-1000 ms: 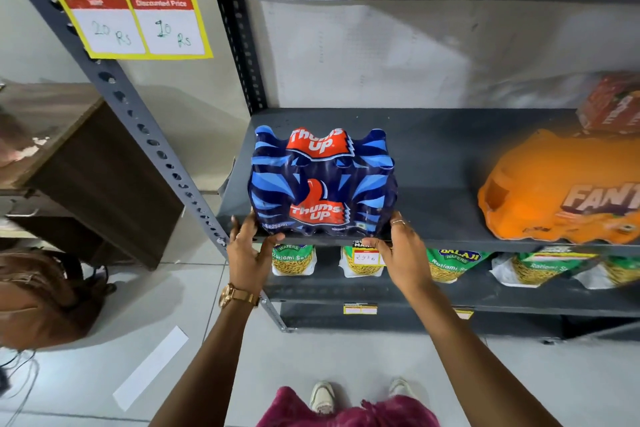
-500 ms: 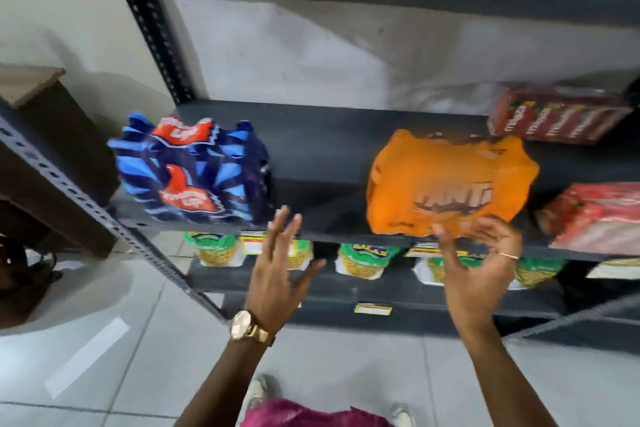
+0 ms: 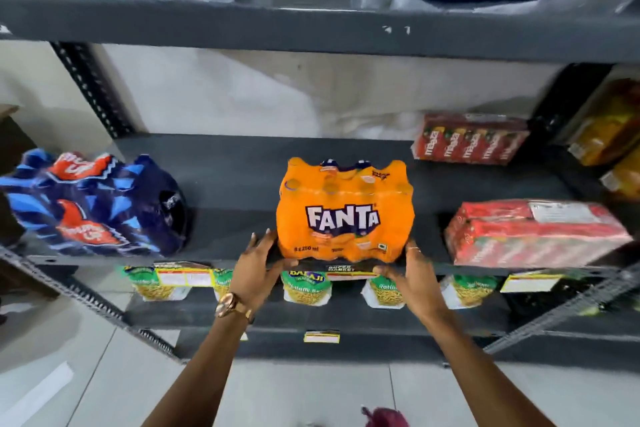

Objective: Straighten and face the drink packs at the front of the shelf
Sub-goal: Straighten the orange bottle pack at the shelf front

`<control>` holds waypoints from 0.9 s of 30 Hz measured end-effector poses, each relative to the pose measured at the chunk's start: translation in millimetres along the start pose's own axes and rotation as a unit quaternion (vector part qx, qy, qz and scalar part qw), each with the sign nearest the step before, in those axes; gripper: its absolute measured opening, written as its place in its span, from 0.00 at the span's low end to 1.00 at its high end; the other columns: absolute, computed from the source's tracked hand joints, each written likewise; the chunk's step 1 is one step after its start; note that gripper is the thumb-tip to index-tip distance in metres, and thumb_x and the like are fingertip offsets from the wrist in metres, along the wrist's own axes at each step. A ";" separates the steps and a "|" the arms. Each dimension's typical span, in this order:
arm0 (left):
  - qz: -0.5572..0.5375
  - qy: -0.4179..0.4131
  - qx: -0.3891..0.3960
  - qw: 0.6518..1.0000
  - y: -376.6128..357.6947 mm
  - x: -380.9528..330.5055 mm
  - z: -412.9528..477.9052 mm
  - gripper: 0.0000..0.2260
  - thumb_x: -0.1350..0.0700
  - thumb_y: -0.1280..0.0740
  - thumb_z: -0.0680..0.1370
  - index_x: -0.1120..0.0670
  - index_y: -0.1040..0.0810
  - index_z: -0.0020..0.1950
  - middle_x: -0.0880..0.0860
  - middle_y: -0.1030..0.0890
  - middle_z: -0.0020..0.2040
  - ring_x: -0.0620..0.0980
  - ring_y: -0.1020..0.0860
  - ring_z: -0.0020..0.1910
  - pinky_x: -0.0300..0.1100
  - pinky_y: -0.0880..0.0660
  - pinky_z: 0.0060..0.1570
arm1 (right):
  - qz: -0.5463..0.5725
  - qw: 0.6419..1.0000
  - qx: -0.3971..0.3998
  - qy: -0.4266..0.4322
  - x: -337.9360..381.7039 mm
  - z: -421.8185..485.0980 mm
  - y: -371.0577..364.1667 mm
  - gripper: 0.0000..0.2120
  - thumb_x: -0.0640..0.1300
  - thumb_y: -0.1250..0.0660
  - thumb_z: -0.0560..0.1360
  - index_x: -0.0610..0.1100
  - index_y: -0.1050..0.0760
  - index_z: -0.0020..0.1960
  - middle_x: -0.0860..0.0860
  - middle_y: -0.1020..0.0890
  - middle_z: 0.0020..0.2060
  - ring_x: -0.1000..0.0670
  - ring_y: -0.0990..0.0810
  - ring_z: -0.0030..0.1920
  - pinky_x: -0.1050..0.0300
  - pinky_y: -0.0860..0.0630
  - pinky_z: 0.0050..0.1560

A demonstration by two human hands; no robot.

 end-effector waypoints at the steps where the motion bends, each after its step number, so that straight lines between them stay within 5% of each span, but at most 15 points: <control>1: 0.005 0.006 -0.005 1.000 0.4 4.3 0.6 0.29 0.43 0.31 0.69 0.58 0.28 0.65 0.61 0.20 0.56 0.65 0.26 0.63 0.55 0.24 0.51 | -0.008 1.000 -0.001 0.001 0.4 1.6 -0.8 0.27 0.46 0.24 0.67 0.37 0.31 0.60 0.42 0.17 0.53 0.41 0.19 0.54 0.53 0.26 0.48; 6: 0.007 -0.006 -0.043 0.999 9.1 17.7 0.0 0.20 0.53 0.27 0.72 0.58 0.24 0.60 0.60 0.18 0.52 0.62 0.18 0.48 0.54 0.20 0.44 | -0.027 0.999 0.000 0.019 9.6 4.1 -10.5 0.25 0.45 0.26 0.70 0.37 0.31 0.62 0.41 0.17 0.52 0.39 0.18 0.51 0.52 0.25 0.48; 10: -0.006 -0.027 -0.043 0.999 14.5 18.3 -1.8 0.24 0.46 0.24 0.68 0.56 0.22 0.58 0.55 0.16 0.52 0.57 0.20 0.56 0.50 0.21 0.52 | -0.011 1.000 0.001 0.011 9.3 3.7 -12.2 0.25 0.46 0.27 0.71 0.38 0.31 0.63 0.43 0.17 0.50 0.43 0.17 0.49 0.58 0.25 0.47; 14: -0.012 -0.033 -0.062 0.997 17.3 14.5 -2.5 0.26 0.37 0.31 0.64 0.56 0.19 0.51 0.52 0.15 0.47 0.47 0.18 0.45 0.23 0.29 0.43 | -0.009 1.000 -0.001 0.006 7.6 0.8 -12.4 0.28 0.48 0.28 0.71 0.40 0.33 0.66 0.44 0.17 0.53 0.44 0.18 0.52 0.59 0.25 0.50; 20: -0.026 -0.025 -0.096 0.995 16.9 25.5 -3.3 0.25 0.39 0.26 0.63 0.56 0.19 0.52 0.56 0.15 0.50 0.56 0.18 0.54 0.53 0.20 0.50 | -0.002 1.000 0.006 -0.006 0.2 3.4 -17.0 0.26 0.46 0.28 0.71 0.41 0.32 0.65 0.44 0.17 0.54 0.44 0.18 0.54 0.55 0.23 0.53; 24: -0.005 0.015 -0.116 0.993 9.7 24.3 -12.3 0.27 0.40 0.29 0.66 0.58 0.22 0.56 0.60 0.17 0.54 0.61 0.22 0.59 0.55 0.23 0.55 | 0.002 1.000 0.018 -0.005 3.7 2.6 -15.5 0.28 0.46 0.28 0.71 0.39 0.33 0.67 0.41 0.20 0.58 0.40 0.20 0.57 0.58 0.27 0.52; 27: 0.015 0.018 -0.197 0.980 3.4 10.6 -37.3 0.35 0.41 0.36 0.71 0.58 0.39 0.72 0.63 0.35 0.72 0.59 0.40 0.73 0.57 0.37 0.68 | -0.005 1.000 0.014 0.027 12.9 -10.6 -2.5 0.36 0.49 0.30 0.72 0.40 0.42 0.74 0.43 0.27 0.68 0.42 0.27 0.66 0.54 0.29 0.62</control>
Point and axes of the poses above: each hand's wrist, its own z-axis towards the middle knuckle, its own y-axis out of the back of the hand, x = y × z, the point moved 10 cm from there along z, towards the middle knuckle
